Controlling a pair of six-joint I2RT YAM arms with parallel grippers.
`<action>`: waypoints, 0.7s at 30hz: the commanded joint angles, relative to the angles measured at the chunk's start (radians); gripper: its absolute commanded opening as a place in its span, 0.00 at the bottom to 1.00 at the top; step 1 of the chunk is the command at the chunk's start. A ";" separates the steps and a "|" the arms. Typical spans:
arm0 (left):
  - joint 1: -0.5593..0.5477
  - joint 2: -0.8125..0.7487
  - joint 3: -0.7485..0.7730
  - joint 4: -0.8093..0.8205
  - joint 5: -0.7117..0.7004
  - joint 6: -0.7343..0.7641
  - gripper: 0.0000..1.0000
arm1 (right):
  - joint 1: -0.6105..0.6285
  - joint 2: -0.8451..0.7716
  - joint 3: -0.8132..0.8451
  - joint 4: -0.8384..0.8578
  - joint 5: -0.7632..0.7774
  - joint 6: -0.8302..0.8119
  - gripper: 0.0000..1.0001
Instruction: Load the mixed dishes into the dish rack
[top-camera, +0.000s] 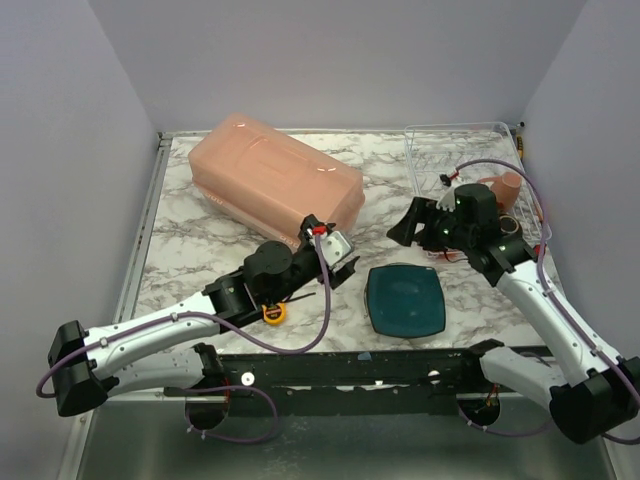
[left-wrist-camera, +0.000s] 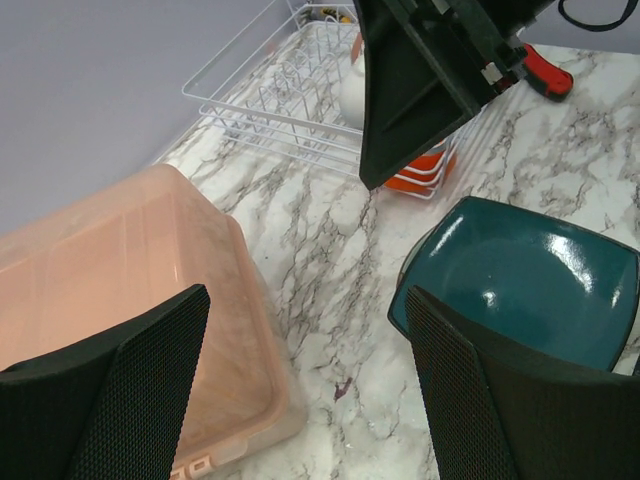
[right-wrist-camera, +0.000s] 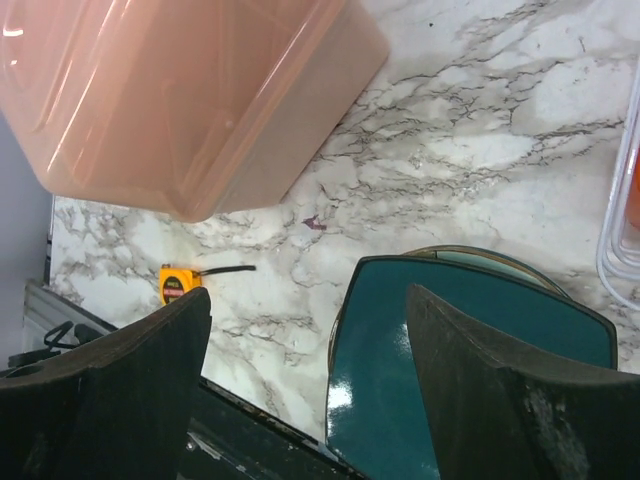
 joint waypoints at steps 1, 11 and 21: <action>-0.008 0.051 0.095 -0.056 0.014 -0.108 0.79 | -0.003 -0.078 -0.029 -0.065 0.044 0.011 0.81; -0.008 0.232 0.354 -0.358 0.041 -0.652 0.76 | -0.004 -0.263 -0.091 -0.088 0.226 0.053 0.86; -0.072 0.274 0.113 -0.207 0.007 -1.201 0.70 | -0.004 -0.248 -0.115 -0.086 0.222 0.042 0.86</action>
